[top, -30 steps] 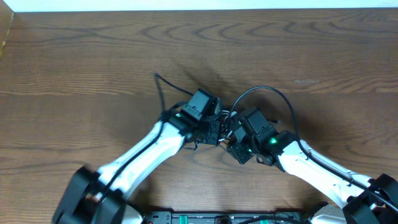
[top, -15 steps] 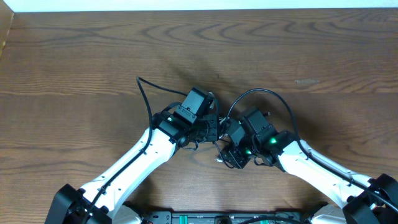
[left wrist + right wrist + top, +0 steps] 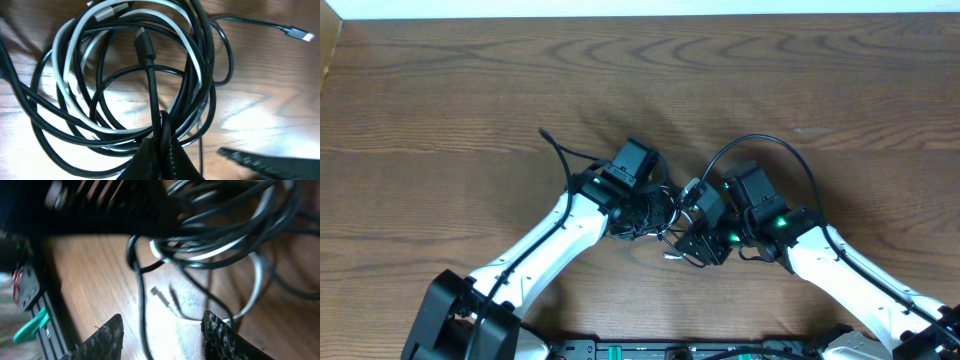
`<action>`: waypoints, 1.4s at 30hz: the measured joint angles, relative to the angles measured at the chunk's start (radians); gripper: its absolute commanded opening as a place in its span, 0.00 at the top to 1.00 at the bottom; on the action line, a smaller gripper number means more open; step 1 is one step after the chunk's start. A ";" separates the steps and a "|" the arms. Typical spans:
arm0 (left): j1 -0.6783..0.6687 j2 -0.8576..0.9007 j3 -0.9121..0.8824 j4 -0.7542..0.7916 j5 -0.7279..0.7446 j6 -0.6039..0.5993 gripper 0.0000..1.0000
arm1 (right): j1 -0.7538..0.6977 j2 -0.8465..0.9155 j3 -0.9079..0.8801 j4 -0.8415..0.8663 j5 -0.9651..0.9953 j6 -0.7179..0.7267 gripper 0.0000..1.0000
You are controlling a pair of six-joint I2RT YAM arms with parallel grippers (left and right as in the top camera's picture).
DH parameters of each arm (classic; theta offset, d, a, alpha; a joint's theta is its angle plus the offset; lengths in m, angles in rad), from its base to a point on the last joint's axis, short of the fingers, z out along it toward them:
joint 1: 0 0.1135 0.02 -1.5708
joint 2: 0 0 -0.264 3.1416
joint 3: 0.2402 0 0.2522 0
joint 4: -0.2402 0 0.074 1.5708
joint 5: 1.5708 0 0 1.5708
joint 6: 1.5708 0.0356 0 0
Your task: Untangle cables
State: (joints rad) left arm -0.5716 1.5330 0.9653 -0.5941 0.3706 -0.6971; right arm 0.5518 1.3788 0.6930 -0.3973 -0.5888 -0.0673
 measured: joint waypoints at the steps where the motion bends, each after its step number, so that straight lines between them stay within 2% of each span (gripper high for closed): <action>1: 0.009 0.001 0.000 0.002 0.018 -0.003 0.92 | 0.000 0.000 0.000 -0.008 -0.007 -0.015 0.54; 5: 0.055 0.001 0.000 0.003 0.101 -0.013 0.93 | 0.007 0.000 0.000 -0.018 -0.023 -0.049 0.55; 9: 0.082 0.001 0.000 0.004 0.172 -0.045 0.93 | 0.024 0.000 0.000 -0.018 -0.026 -0.062 0.61; 13: 0.085 0.001 0.000 0.004 0.241 -0.067 0.93 | 0.032 0.000 -0.001 -0.016 -0.011 -0.072 0.81; 15: 0.085 0.001 0.000 0.004 0.272 -0.070 0.93 | 0.032 0.000 -0.001 -0.014 0.006 -0.069 0.98; 20: 0.086 0.001 0.000 0.007 0.307 -0.074 0.92 | 0.036 0.000 -0.002 -0.013 0.033 -0.053 0.99; 24: 0.087 0.001 0.000 0.006 0.315 -0.074 0.73 | 0.036 0.000 -0.003 0.007 0.031 -0.047 0.99; 27: 0.086 0.001 0.000 0.007 0.327 -0.044 0.71 | 0.036 0.000 -0.003 0.041 0.003 -0.043 0.99; 33: 0.087 0.001 0.000 0.008 0.323 0.091 0.71 | 0.036 0.000 -0.004 0.097 -0.040 -0.018 0.99; 39: 0.086 0.001 0.000 0.008 0.322 0.139 0.71 | 0.036 0.000 -0.004 0.129 -0.051 0.028 0.99; 41: 0.086 0.001 0.000 0.008 0.322 0.149 0.64 | 0.036 0.000 -0.005 0.141 -0.053 0.041 0.99; 42: 0.085 0.001 0.000 0.010 0.322 0.156 0.56 | 0.036 0.002 -0.006 0.148 -0.053 0.048 0.99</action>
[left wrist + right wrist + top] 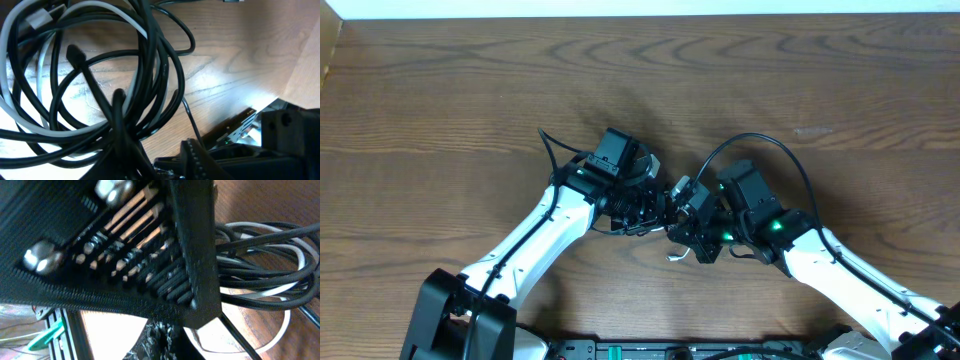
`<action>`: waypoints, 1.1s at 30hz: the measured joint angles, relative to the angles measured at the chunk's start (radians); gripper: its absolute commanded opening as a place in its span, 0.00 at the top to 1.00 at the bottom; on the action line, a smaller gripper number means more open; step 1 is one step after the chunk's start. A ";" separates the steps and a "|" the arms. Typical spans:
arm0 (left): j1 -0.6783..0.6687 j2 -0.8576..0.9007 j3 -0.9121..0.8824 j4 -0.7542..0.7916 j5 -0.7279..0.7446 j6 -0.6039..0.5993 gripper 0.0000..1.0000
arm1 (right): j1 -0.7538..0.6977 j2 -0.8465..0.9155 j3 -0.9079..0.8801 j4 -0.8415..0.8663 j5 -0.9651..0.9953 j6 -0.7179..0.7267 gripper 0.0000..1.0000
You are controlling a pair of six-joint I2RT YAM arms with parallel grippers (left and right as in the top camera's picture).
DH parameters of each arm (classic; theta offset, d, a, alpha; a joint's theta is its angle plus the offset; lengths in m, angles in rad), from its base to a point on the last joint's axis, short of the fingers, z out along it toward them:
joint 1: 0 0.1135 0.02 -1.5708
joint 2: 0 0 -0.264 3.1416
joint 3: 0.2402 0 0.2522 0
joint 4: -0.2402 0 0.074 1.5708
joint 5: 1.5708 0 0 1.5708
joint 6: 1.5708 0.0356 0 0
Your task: Untangle cables
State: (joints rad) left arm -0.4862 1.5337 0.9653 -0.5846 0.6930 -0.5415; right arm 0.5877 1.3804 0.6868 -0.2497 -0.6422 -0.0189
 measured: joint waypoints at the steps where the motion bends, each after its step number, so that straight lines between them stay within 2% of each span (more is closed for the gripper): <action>1: 0.000 0.000 0.000 0.002 -0.002 0.000 0.49 | 0.000 0.002 0.000 0.001 -0.001 0.005 0.99; 3: 0.001 0.000 0.000 0.003 -0.008 0.020 0.36 | 0.000 0.006 -0.002 -0.001 -0.003 0.011 0.99; 6: 0.015 0.000 0.012 -0.042 -0.013 0.047 0.29 | 0.000 0.009 -0.002 -0.021 -0.015 0.012 0.99; 11: 0.064 -0.003 0.112 -0.192 -0.121 0.074 0.30 | -0.018 0.012 -0.003 -0.033 -0.125 -0.051 0.99; 18: 0.079 0.006 0.147 -0.193 -0.170 0.076 0.30 | -0.054 0.012 -0.003 -0.044 -0.278 -0.150 0.99; 27: 0.079 0.188 0.147 -0.226 -0.039 0.084 0.30 | -0.068 0.012 -0.003 -0.064 -0.306 -0.201 0.99; 33: 0.084 0.311 0.147 -0.230 0.092 0.147 0.31 | -0.124 0.012 -0.005 -0.067 -0.277 -0.209 0.99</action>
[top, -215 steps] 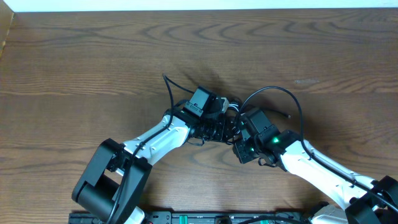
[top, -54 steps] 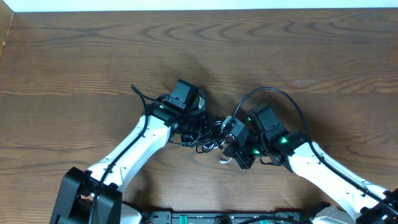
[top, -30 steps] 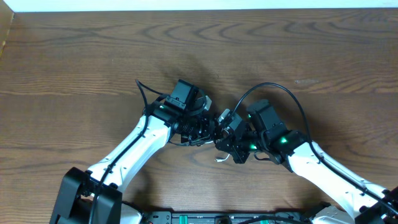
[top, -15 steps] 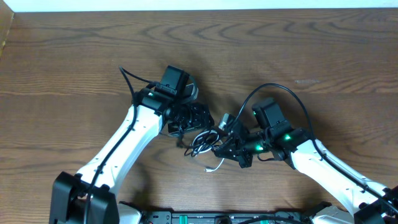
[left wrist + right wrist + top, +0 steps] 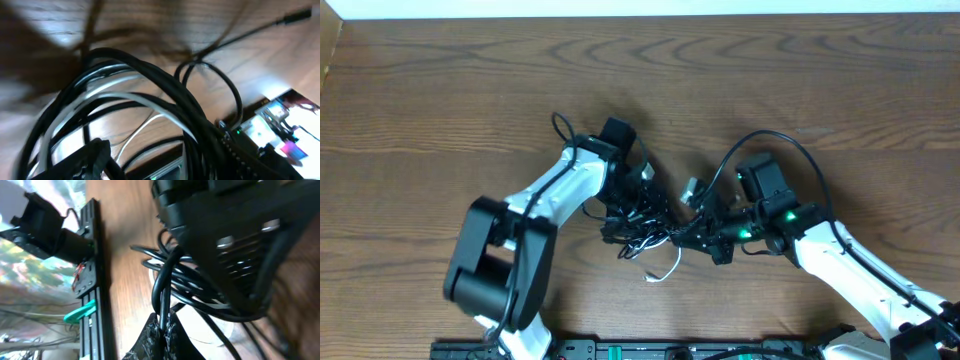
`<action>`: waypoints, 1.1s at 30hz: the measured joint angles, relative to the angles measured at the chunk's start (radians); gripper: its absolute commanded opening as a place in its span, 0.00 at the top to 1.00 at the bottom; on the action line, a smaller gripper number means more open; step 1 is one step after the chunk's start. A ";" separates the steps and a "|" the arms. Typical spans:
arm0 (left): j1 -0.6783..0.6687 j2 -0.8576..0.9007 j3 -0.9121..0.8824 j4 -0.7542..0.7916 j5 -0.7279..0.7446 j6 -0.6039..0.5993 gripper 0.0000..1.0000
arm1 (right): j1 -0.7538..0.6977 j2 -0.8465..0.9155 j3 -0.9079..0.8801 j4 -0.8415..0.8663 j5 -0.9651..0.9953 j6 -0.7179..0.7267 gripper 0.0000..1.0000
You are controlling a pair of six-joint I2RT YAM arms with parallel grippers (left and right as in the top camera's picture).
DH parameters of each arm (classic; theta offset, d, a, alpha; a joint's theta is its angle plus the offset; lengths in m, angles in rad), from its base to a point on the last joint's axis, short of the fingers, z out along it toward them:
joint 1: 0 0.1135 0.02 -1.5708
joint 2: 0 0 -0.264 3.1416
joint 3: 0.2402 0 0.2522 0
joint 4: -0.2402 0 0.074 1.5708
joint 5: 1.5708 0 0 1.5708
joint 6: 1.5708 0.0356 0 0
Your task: Untangle cables
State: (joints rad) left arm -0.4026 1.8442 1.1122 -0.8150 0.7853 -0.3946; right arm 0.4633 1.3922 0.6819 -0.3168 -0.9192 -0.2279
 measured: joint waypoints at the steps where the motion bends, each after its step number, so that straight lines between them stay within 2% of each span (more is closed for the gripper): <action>1: 0.005 0.009 0.000 0.000 0.012 0.005 0.29 | -0.004 0.000 -0.003 0.000 0.007 0.000 0.99; 12: 0.191 -0.077 0.000 -0.014 0.108 0.016 0.29 | -0.009 0.000 -0.010 0.091 0.176 0.025 0.99; 16: 0.231 -0.113 0.000 0.013 0.118 -0.026 0.40 | -0.009 0.000 -0.011 0.150 0.200 0.031 0.99; 23: 0.226 -0.114 0.000 0.027 0.127 -0.086 0.46 | -0.009 0.000 -0.014 0.161 0.231 0.032 0.99; 27: 0.207 -0.114 0.000 0.063 0.161 -0.175 0.46 | -0.009 0.000 -0.022 0.149 0.269 0.030 0.99; 33: 0.169 -0.114 0.000 0.140 0.210 -0.229 0.45 | -0.009 0.000 -0.023 0.146 0.259 0.000 0.99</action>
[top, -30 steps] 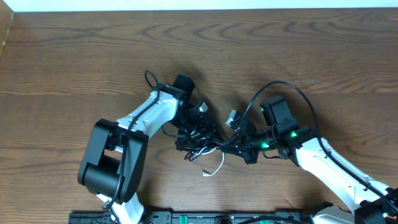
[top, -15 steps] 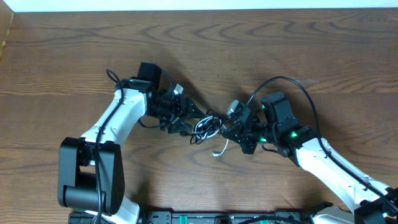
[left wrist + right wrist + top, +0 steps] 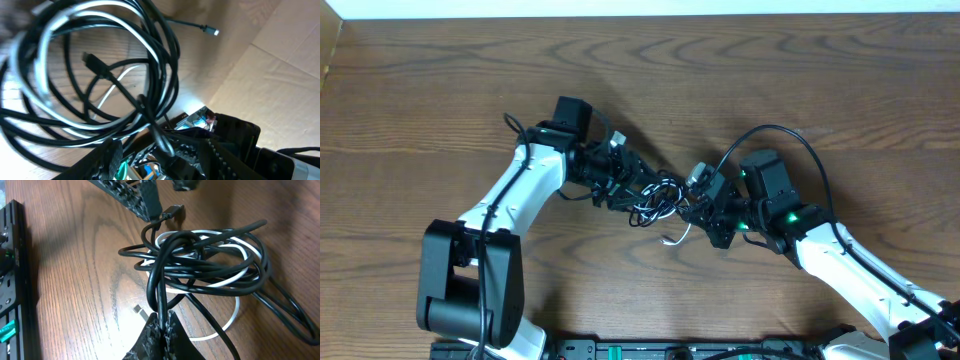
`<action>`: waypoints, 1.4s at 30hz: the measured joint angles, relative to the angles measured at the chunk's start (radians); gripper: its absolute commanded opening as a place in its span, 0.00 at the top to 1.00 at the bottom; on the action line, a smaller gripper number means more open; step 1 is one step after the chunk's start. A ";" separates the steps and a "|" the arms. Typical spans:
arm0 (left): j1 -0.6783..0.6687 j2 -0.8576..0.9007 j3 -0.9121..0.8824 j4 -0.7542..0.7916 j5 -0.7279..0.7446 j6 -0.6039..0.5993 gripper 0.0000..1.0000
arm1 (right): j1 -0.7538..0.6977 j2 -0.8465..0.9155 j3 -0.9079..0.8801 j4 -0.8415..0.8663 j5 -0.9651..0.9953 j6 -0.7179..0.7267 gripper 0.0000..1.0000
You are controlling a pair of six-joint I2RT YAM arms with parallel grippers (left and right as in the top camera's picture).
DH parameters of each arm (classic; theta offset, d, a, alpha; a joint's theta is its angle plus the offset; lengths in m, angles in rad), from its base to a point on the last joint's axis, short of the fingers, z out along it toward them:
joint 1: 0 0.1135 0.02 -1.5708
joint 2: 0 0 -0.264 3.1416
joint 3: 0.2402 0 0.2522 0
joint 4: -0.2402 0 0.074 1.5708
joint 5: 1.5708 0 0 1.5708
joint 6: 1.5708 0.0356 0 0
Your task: Untangle cables
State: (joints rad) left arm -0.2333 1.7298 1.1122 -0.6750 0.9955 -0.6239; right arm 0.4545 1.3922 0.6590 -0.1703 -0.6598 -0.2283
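A knot of black and white cables [image 3: 655,195] lies on the table between both arms. My right gripper [image 3: 161,324] is shut on a black strand rising from the bundle [image 3: 200,265]; in the overhead view the right gripper [image 3: 704,208] sits at the bundle's right edge. The left gripper [image 3: 162,150] is open, with fingers [image 3: 107,157] wide apart and a black cable running loosely down between them. From above, the left gripper [image 3: 625,178] points right into the bundle's left side. A white cable [image 3: 234,316] loops out beneath, its plug [image 3: 142,312] on the wood.
The wooden table [image 3: 440,80] stretches all around. A black metal rail [image 3: 10,280] runs along the front edge. The right arm's own black cable [image 3: 790,140] arcs over its wrist. A loose black plug [image 3: 210,31] lies beyond the bundle.
The left arm has swung out to the left, and its gripper now points right instead of toward the front. The bundle sits farther back and looks more stretched out. The right gripper still grips its black strand.
First the left gripper was shut on a black cable over the coil while the right gripper stood open beside it. Then both grippers crowded together at the bundle. Later the right gripper held a black strand and the left fingers were apart. Now the arms sit on opposite sides.
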 measured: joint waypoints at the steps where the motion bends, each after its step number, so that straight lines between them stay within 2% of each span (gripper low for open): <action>1: -0.006 0.000 0.000 0.002 0.000 -0.003 0.46 | 0.000 0.000 0.000 -0.001 -0.002 -0.003 0.99; 12: -0.026 0.041 0.000 0.006 -0.032 -0.039 0.49 | 0.000 0.000 0.000 -0.006 -0.005 -0.019 0.99; 23: -0.097 0.138 0.000 0.031 0.018 -0.045 0.49 | 0.000 0.000 -0.001 -0.026 -0.006 -0.046 0.99; 26: -0.100 0.144 0.000 0.031 0.022 -0.051 0.56 | 0.000 0.000 -0.001 -0.031 -0.006 -0.052 0.99; 31: -0.100 0.145 0.000 0.038 0.043 -0.055 0.74 | 0.010 0.000 -0.001 -0.032 -0.005 -0.072 0.99; 39: -0.100 0.145 0.000 0.049 0.065 -0.055 0.81 | 0.047 0.000 -0.001 -0.030 -0.005 -0.098 0.99; 41: -0.100 0.145 0.000 0.049 0.066 -0.057 0.92 | 0.047 0.000 -0.001 -0.030 -0.005 -0.098 0.99; 42: -0.100 0.145 0.000 0.050 0.069 -0.057 0.92 | 0.047 0.000 -0.001 -0.029 -0.005 -0.098 0.99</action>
State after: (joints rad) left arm -0.3332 1.8751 1.1122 -0.6250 1.0645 -0.6811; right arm 0.5018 1.3922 0.6579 -0.1993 -0.6647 -0.3264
